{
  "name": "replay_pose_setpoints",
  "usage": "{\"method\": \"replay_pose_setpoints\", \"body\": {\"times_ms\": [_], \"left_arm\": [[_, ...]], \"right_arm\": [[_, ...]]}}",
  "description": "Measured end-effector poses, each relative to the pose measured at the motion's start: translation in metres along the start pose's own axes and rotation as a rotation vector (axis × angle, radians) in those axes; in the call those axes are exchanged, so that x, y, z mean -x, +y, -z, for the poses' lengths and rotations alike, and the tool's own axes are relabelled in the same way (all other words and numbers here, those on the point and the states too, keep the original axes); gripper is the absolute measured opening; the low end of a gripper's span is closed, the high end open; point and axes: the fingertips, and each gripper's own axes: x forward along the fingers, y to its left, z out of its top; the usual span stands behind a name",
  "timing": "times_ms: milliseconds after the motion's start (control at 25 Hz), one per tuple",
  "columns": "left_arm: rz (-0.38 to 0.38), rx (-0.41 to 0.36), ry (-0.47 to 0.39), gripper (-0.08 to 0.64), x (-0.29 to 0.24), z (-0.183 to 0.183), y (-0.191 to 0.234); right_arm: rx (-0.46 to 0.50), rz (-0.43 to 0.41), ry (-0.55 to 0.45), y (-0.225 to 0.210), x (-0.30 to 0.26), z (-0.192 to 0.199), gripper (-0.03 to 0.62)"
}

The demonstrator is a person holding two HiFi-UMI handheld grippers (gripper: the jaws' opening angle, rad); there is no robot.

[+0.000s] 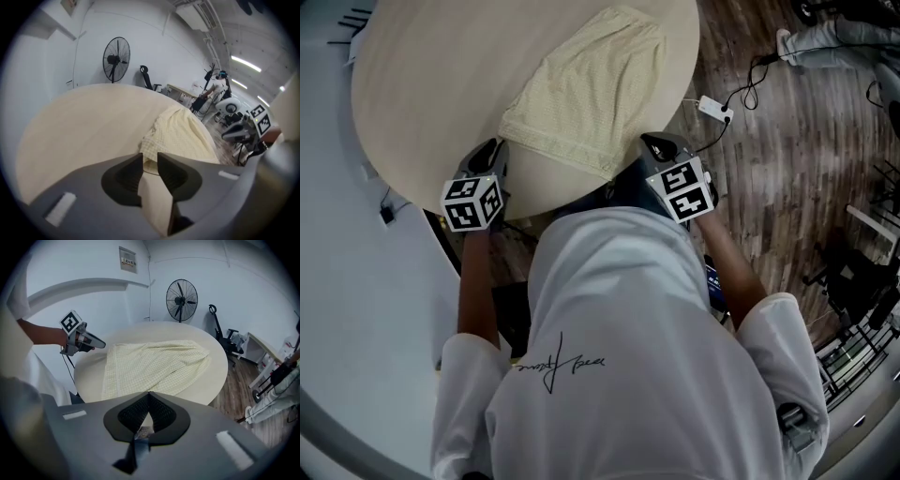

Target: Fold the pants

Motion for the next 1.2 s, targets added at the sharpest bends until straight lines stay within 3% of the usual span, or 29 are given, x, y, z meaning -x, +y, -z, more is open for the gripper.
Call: {"method": "replay_pose_setpoints", "body": {"times_ms": [80,280,360,520,760,920,1200], "left_arm": [[-0.001,0.057,-0.013,0.141,-0.002,-0.002,0.003],[0.023,0.177,-0.001,0.218,-0.015,0.0,0.004],[0.035,0.209,0.009,0.221,-0.021,0.001,0.004],[0.048,0.218,0.051,0.221,-0.035,0.007,0.001],[0.037,0.22,0.082,0.221,-0.045,0.013,0.003],[0.042,0.225,0.088,0.218,-0.049,0.018,0.005],[0.028,0.204,0.086,0.198,-0.047,0.02,0.007]], "right_arm": [[-0.046,-0.005,0.002,0.006,0.001,0.007,0.0],[-0.396,-0.119,-0.001,0.024,0.002,0.026,0.002],[-0.477,-0.156,0.015,0.034,-0.002,0.032,0.019],[-0.647,-0.238,0.072,0.057,-0.017,0.048,0.106],[-0.917,-0.294,0.117,0.075,-0.032,0.061,0.138],[-1.038,-0.302,0.117,0.077,-0.037,0.063,0.138],[-1.15,-0.333,0.107,0.077,-0.039,0.059,0.14]]}}
